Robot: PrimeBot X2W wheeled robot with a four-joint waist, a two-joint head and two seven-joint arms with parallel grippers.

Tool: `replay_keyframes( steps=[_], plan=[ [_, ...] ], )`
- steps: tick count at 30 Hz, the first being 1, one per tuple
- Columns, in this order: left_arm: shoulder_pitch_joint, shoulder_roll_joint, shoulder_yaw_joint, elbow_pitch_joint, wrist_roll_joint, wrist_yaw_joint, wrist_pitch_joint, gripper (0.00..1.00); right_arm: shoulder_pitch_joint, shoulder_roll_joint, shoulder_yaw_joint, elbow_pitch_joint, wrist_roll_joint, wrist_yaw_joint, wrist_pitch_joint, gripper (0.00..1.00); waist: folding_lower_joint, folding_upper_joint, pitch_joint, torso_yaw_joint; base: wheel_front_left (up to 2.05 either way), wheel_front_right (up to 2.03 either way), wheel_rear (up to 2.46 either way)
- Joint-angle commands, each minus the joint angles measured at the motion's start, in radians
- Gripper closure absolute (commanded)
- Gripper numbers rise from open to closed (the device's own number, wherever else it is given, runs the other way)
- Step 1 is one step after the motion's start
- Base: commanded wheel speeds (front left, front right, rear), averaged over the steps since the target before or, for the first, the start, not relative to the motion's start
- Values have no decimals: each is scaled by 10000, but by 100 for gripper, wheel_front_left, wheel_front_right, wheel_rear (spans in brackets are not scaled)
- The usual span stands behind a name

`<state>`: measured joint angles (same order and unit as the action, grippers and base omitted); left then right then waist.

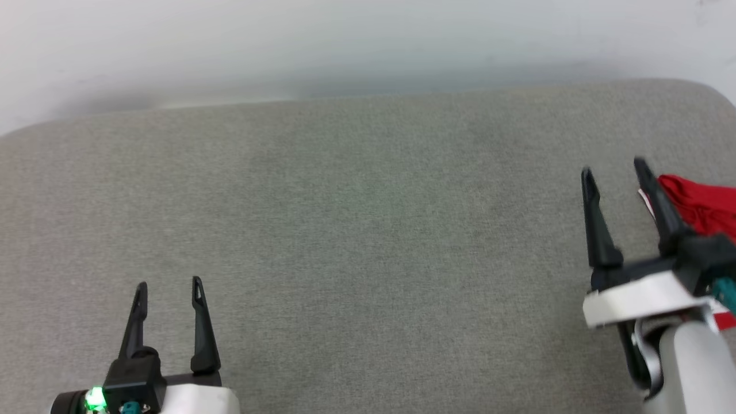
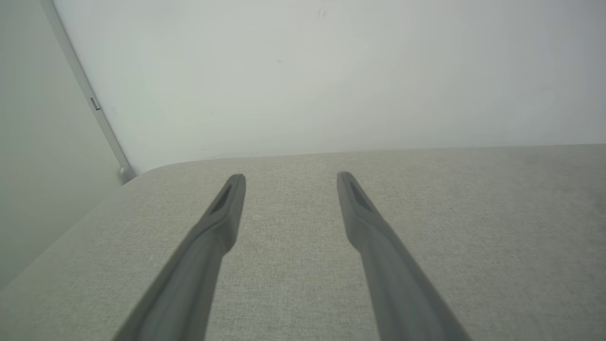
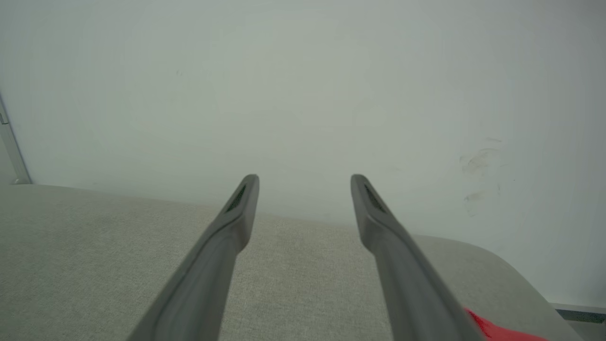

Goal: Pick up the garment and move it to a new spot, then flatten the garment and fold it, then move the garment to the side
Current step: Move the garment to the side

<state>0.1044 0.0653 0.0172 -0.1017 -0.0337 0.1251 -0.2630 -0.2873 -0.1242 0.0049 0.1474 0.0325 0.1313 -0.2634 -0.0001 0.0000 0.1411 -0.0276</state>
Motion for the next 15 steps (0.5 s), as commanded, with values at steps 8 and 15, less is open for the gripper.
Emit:
replay_keyframes(
  steps=[8, 15],
  plan=[
    [477, -30, -102, 192, -6, -205, -23, 0, 2415, 530, -324, -718, 293, -11, -12, 0, 1, 0, -689, 355, 0, 0, 0],
    [801, -39, -165, 232, 53, -395, -23, 0, 3694, 731, -661, -1351, 398, -11, -12, 0, 1, 0, -995, 338, 0, 0, 0]
  ],
)
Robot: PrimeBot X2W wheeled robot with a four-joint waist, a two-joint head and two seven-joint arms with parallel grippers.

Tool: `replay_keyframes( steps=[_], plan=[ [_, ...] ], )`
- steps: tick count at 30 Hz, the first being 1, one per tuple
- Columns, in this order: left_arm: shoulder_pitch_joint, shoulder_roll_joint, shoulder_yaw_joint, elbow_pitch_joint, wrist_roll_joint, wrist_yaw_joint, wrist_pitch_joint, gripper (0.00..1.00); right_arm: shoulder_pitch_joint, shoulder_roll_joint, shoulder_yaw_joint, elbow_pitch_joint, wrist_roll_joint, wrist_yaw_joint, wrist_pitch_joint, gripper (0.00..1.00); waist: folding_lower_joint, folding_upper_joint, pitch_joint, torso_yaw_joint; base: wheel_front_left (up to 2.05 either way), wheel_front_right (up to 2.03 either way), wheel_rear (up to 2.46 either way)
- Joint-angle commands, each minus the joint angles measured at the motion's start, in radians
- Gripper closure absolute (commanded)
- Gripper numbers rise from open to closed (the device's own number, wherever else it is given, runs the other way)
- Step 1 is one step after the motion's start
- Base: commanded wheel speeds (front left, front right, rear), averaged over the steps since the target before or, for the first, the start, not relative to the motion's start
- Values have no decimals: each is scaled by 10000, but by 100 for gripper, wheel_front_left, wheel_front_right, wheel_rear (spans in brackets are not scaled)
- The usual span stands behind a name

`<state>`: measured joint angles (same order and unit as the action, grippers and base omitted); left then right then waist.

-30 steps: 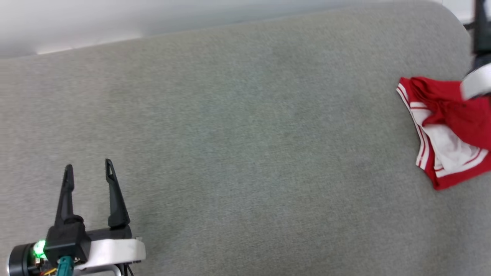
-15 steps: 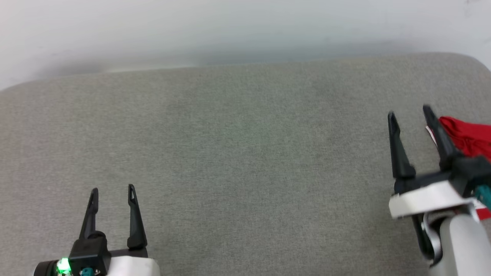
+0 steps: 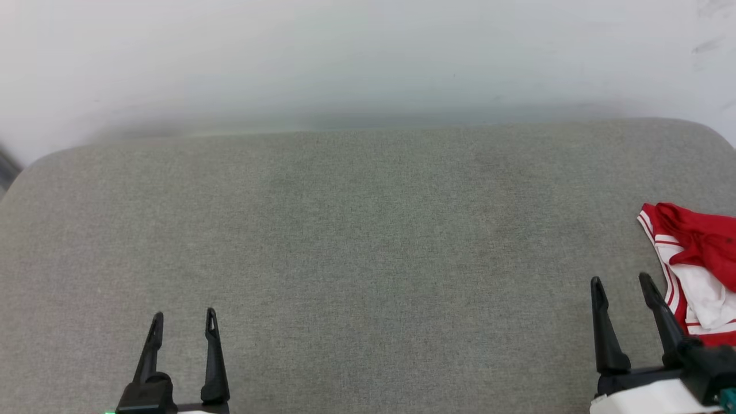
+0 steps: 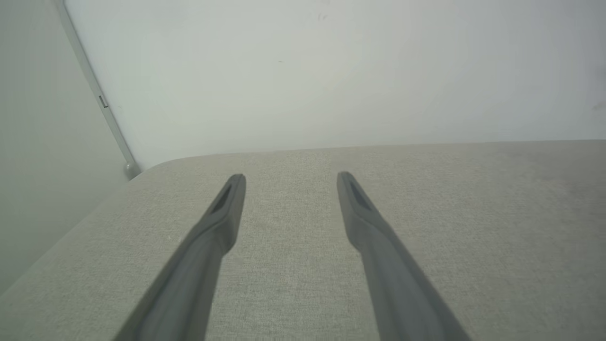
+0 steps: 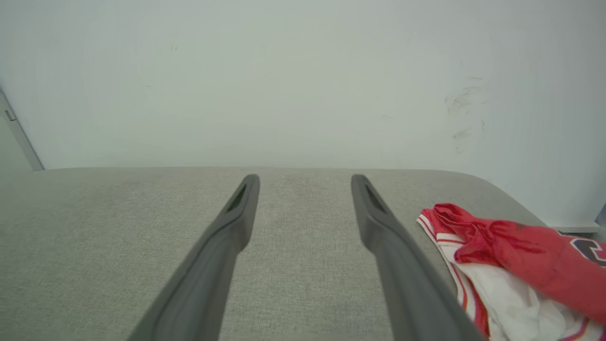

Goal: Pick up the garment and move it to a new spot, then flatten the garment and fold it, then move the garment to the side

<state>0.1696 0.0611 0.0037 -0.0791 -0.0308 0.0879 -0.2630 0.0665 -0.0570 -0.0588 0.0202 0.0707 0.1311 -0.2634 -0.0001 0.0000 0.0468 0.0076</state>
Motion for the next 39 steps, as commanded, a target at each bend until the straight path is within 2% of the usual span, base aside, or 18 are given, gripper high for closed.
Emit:
replay_keyframes(
  steps=[1, 13, 14, 18, 29, 39],
  plan=[
    [175, 1, -46, 12, 44, -50, -23, 0, 259, 67, -30, -146, 21, -8, -12, 0, 1, 0, -83, -24, 0, 0, 0],
    [310, -27, -20, 64, -91, -185, -23, 0, 714, 88, 74, -244, 294, -8, -12, 0, 1, 0, -176, -47, 0, 0, 0],
    [293, -30, 9, 62, -87, -161, -23, 100, 715, 88, 73, -230, 296, -8, -12, 100, 1, 0, -169, -43, 0, 0, 0],
    [329, -62, -59, 261, -267, -170, 25, 100, 637, 46, 115, 2, 399, 2, 19, 100, 1, 0, -175, -44, 0, 0, 0],
    [-136, 86, -46, 652, -2797, -439, 447, 100, 261, -95, 175, 324, 2834, 1, 456, 100, 1, 0, -197, -47, 0, 0, 0],
    [-517, 168, -44, 1053, -4578, -689, 763, 100, -16, -172, 208, 573, 4546, 0, 780, 100, 1, 0, -217, -49, 0, 0, 0]
  ],
)
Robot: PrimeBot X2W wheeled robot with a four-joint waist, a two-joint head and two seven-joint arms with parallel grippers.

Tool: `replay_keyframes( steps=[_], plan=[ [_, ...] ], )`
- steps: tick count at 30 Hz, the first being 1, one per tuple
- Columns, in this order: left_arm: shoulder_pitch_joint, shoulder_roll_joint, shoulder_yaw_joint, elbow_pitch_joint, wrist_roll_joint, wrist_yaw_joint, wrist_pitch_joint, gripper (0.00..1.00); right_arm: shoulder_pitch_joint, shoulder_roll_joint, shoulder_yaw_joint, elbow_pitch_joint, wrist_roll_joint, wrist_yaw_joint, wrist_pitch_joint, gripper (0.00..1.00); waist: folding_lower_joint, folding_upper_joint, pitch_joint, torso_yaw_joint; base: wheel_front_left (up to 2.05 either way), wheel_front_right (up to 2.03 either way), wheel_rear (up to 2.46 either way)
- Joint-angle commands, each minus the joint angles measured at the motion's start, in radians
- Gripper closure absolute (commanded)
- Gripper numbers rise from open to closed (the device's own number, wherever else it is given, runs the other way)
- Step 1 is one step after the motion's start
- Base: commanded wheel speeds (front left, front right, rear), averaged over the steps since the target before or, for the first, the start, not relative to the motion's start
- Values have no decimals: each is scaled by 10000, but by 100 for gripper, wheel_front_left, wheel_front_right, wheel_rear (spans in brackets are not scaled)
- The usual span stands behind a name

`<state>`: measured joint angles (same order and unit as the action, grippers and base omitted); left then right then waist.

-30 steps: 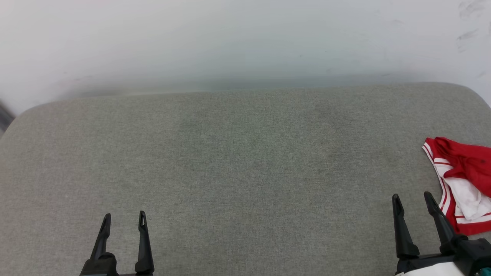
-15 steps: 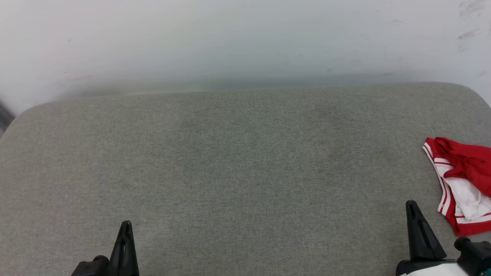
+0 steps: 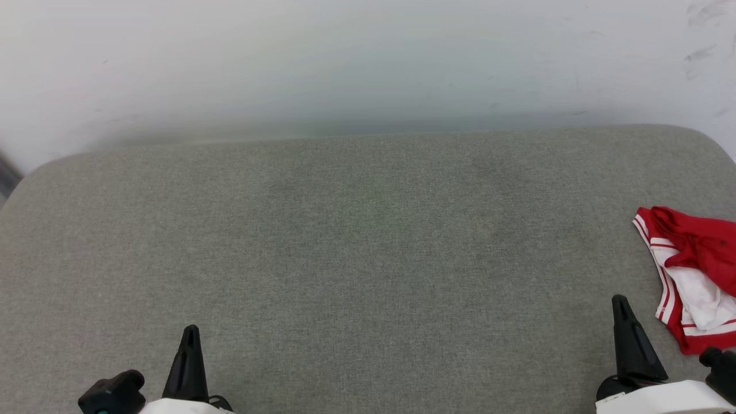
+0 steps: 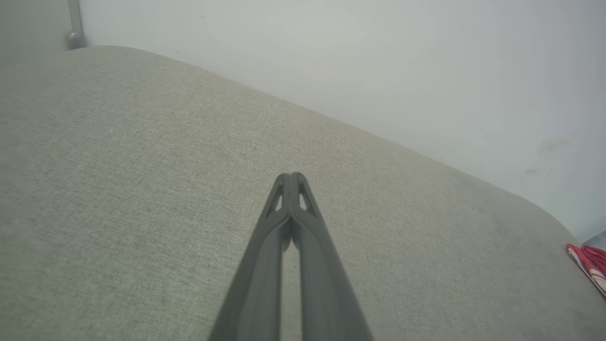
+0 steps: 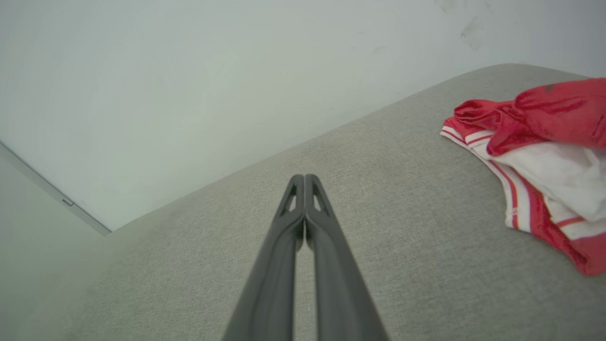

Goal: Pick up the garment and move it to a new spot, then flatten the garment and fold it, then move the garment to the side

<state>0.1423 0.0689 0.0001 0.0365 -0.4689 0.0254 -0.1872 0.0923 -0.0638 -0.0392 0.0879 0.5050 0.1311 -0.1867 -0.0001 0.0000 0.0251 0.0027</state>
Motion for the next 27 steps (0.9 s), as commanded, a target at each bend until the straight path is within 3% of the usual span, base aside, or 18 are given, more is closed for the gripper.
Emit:
replay_keyframes(
  steps=[1, 27],
  plan=[
    [-281, 97, -5, -63, -383, -90, 40, 100, -301, -112, 14, -81, 381, 0, 46, 100, 1, 0, -2, 0, 0, 0, 0],
    [-1076, 210, 121, 678, -4482, -624, 855, 100, -901, -211, -16, 479, 4325, -1, 897, 100, 1, 0, -57, -7, 0, 0, 0]
  ],
)
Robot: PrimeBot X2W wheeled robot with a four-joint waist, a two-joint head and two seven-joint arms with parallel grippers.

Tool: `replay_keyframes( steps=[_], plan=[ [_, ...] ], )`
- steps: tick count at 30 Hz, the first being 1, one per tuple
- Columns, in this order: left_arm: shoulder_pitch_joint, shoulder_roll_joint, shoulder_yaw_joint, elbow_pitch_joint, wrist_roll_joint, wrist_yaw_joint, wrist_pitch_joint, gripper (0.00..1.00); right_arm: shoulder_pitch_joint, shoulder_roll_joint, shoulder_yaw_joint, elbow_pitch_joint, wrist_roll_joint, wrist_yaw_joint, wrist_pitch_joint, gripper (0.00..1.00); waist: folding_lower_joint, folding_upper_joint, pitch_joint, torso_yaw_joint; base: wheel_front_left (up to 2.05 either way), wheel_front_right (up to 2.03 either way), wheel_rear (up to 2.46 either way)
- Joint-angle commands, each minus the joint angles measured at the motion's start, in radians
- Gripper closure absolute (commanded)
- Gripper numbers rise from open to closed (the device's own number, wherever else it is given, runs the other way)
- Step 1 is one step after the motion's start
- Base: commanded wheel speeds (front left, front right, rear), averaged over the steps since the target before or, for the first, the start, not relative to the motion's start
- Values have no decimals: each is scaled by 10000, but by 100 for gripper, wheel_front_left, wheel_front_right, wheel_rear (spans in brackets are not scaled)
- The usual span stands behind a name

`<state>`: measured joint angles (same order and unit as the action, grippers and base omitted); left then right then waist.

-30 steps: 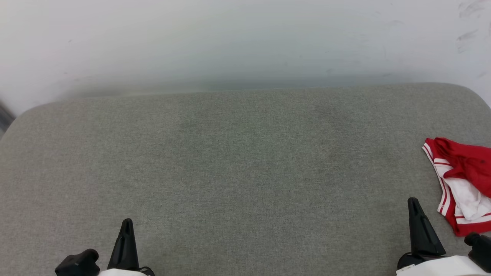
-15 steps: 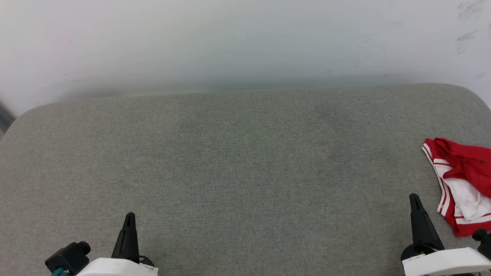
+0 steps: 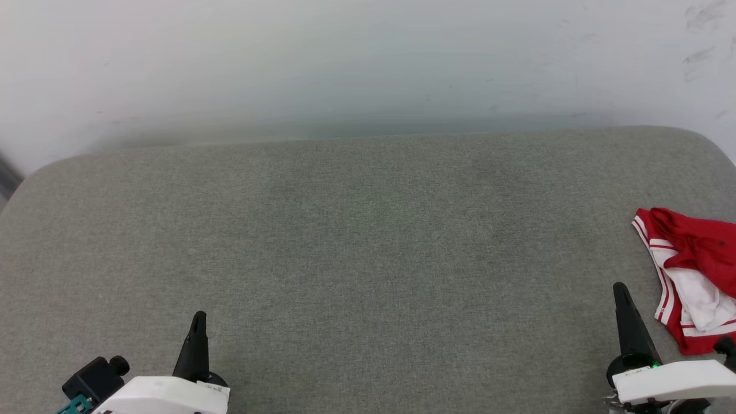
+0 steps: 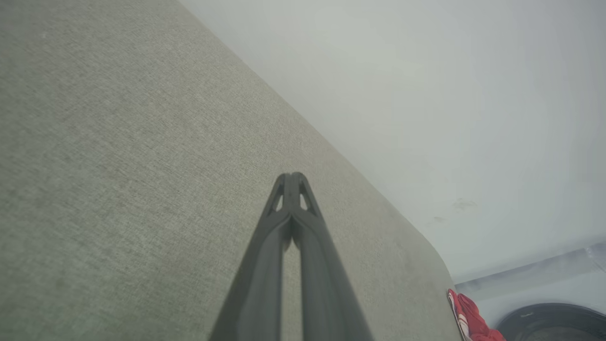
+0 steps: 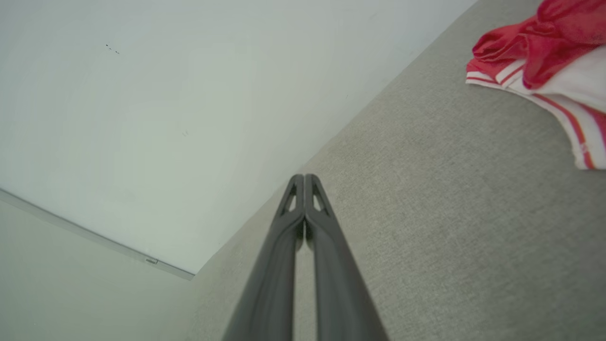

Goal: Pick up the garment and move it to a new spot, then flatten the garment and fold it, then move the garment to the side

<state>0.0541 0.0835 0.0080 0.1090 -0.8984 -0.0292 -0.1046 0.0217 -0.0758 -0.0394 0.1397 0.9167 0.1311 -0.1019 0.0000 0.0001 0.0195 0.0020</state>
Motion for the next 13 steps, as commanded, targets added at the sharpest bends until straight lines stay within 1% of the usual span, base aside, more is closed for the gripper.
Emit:
replay_keyframes(
  steps=[1, 13],
  plan=[
    [-219, 66, 49, -23, -323, -88, 58, 100, -219, -92, -17, -18, 337, -1, 73, 100, 0, -1, -3, 0, 0, 0, 0],
    [-533, 80, 142, 248, -1827, -284, 399, 100, -460, -102, -62, 186, 1783, -1, 425, 100, 0, -1, -28, -3, 0, 0, 0]
  ],
)
